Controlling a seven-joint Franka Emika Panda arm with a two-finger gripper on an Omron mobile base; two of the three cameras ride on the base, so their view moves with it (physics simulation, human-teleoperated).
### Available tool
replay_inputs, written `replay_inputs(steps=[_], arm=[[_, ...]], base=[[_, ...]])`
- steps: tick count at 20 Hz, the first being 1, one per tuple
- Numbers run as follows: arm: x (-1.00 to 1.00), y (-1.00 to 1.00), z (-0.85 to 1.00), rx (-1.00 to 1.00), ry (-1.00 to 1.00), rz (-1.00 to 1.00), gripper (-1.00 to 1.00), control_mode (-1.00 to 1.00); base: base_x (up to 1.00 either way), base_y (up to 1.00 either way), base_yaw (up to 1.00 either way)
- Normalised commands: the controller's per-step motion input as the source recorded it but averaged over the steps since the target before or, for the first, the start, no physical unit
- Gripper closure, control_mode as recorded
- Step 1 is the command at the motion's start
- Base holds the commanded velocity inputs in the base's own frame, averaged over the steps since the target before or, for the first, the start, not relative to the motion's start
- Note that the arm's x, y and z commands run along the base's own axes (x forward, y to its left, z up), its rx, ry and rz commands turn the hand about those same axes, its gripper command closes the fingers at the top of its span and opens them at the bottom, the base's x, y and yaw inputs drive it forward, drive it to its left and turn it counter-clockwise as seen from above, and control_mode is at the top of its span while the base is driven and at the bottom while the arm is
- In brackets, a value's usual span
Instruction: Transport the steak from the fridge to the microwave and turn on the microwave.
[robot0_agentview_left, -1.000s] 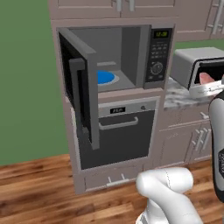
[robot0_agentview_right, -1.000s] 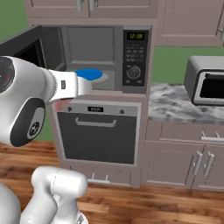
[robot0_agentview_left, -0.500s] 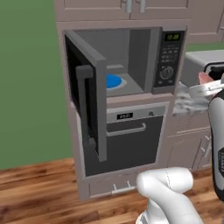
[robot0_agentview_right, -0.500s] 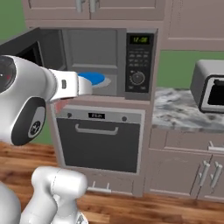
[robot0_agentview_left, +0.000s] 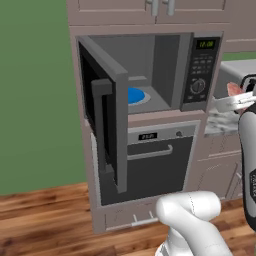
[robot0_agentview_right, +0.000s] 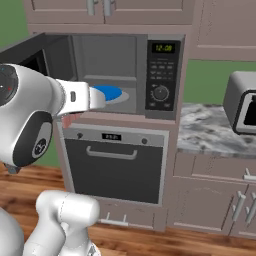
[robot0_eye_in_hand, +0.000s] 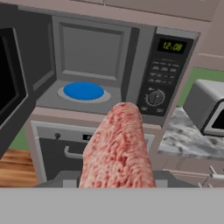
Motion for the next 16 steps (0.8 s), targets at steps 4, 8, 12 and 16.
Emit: replay_inputs(steps=[4,8,12,16], arm=[[0.0,0.0,0.0,0.0,0.0,0.0,1.0,1.0],[0.0,0.0,0.0,0.0,0.0,0.0,1.0,1.0],[0.0,0.0,0.0,0.0,0.0,0.0,1.0,1.0],[0.0,0.0,0.0,0.0,0.0,0.0,1.0,1.0]], base=[[0.3,0.25,0.08],[0.24,0.27,0.08],[0.29,0.24,0.09],[0.33,0.24,0.08]])
